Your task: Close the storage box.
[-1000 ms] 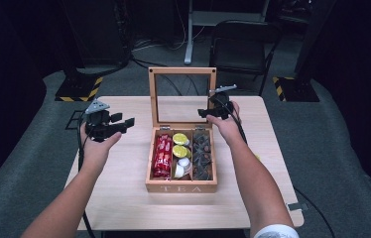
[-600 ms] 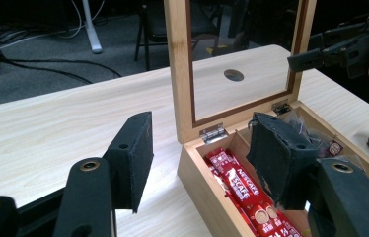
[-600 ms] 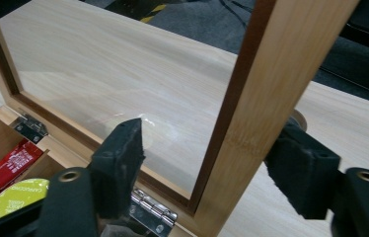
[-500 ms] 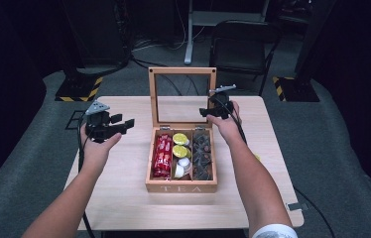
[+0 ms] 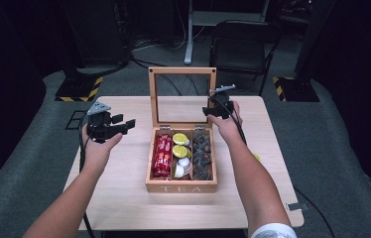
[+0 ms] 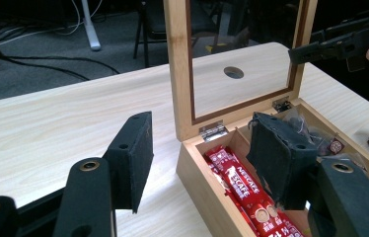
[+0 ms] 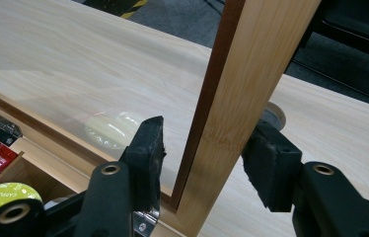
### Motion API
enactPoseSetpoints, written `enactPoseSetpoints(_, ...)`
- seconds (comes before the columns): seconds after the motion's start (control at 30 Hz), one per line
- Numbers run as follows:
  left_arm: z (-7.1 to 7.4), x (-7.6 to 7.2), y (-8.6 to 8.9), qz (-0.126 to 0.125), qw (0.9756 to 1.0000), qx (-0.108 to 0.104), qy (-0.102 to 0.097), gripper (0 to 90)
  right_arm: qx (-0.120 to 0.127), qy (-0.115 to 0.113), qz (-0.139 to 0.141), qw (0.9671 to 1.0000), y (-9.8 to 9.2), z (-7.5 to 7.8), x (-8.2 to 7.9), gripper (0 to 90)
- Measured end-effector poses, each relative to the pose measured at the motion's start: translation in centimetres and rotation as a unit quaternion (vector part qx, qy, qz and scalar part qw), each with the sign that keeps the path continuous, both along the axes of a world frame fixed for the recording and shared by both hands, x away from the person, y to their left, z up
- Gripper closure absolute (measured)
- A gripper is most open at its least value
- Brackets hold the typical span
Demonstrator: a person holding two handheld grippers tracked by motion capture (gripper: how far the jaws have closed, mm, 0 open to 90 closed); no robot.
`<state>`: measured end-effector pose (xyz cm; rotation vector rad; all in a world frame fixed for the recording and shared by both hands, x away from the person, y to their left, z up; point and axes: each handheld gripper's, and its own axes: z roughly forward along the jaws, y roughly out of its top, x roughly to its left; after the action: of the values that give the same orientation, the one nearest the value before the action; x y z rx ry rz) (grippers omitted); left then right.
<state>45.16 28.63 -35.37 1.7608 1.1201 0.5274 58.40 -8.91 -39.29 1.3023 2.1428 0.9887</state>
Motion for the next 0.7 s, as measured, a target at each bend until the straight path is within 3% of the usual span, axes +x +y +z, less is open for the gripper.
enactPoseSetpoints(0.27, -0.1, 0.2, 0.1, 0.005, 1.0000, 0.001, 0.002, 42.4, -0.004, 0.003, 0.005, 1.0000, -0.6, 0.3, -0.1, 60.9)
enactPoseSetpoints(0.7, -0.3, 0.7, -0.9, -0.001, 1.0000, 0.003, 0.007, 42.4, -0.012, 0.000, 0.009, 0.9999, -0.6, 0.6, -0.6, 62.1)
